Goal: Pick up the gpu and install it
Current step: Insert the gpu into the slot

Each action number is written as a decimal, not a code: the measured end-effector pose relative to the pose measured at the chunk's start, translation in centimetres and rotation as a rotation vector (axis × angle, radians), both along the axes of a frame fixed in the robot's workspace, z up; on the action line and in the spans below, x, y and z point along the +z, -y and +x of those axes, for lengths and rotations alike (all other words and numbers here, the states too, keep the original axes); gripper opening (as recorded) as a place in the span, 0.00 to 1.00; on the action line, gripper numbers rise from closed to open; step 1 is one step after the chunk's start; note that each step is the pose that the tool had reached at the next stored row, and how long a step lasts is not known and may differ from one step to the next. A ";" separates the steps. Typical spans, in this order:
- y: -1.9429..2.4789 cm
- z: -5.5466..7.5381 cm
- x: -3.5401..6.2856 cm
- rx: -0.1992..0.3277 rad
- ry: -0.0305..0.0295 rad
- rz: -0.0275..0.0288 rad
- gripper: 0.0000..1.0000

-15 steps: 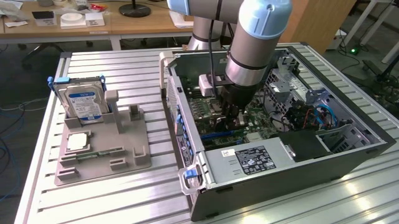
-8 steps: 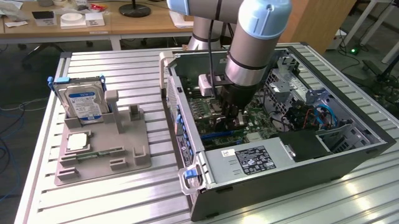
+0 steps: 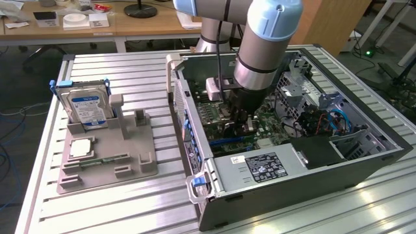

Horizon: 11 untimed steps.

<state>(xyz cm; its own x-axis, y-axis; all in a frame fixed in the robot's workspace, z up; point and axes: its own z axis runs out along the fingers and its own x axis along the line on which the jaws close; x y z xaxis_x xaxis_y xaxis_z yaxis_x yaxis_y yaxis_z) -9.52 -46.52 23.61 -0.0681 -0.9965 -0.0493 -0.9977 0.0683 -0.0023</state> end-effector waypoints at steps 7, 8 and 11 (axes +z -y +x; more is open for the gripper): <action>0.00 0.0 -0.42 0.000 0.0000 0.0001 0.28; 0.00 0.0 -0.48 0.000 0.0000 0.0000 0.28; 0.00 0.0 -0.49 0.000 -0.0002 -0.0006 0.28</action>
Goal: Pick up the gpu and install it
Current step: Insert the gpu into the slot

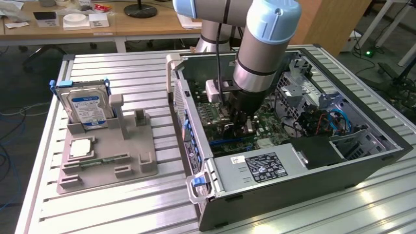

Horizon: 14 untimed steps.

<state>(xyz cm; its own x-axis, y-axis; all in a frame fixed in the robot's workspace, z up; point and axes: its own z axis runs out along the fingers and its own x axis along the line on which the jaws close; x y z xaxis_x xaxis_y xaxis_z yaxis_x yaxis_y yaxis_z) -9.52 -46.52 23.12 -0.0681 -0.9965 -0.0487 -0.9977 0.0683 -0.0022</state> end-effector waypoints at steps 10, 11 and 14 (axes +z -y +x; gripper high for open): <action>-0.03 0.0 -0.01 0.000 0.0001 -0.0098 0.28; -0.03 0.0 -0.01 0.000 0.0002 -0.0098 0.28; -0.06 0.0 -0.01 0.000 0.0001 -0.0097 0.28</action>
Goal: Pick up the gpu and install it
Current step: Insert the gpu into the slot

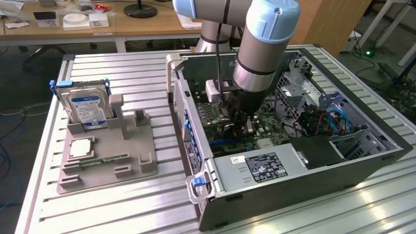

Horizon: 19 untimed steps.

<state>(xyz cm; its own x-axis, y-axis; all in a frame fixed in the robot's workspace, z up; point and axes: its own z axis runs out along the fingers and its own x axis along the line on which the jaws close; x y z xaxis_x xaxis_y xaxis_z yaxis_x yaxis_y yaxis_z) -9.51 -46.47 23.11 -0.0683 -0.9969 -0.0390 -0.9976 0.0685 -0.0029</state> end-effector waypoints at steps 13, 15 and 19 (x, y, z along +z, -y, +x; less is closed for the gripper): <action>-0.19 0.0 0.00 0.000 0.0000 -0.0053 0.28; -0.21 0.0 0.01 0.000 -0.0001 -0.0112 0.28; -0.21 0.0 0.00 0.000 -0.0001 -0.0199 0.28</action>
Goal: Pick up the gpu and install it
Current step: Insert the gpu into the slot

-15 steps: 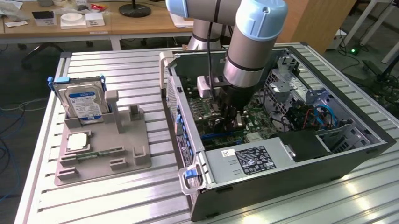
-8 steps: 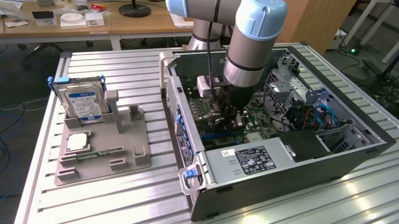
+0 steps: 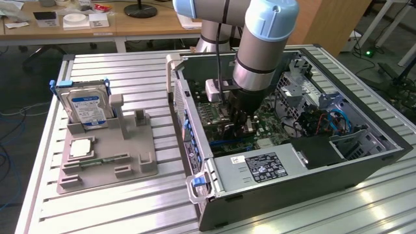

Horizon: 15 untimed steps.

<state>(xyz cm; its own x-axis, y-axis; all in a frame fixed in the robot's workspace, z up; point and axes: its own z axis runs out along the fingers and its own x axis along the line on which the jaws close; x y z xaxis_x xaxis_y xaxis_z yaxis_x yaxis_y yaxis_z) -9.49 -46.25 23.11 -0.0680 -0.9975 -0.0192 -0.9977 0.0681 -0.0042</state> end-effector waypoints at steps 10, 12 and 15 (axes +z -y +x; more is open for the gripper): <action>-0.10 0.0 0.00 0.000 0.0000 -0.0002 0.28; -0.12 0.0 0.00 0.000 0.0000 -0.0001 0.28; -0.17 0.0 0.00 0.000 0.0000 -0.0001 0.28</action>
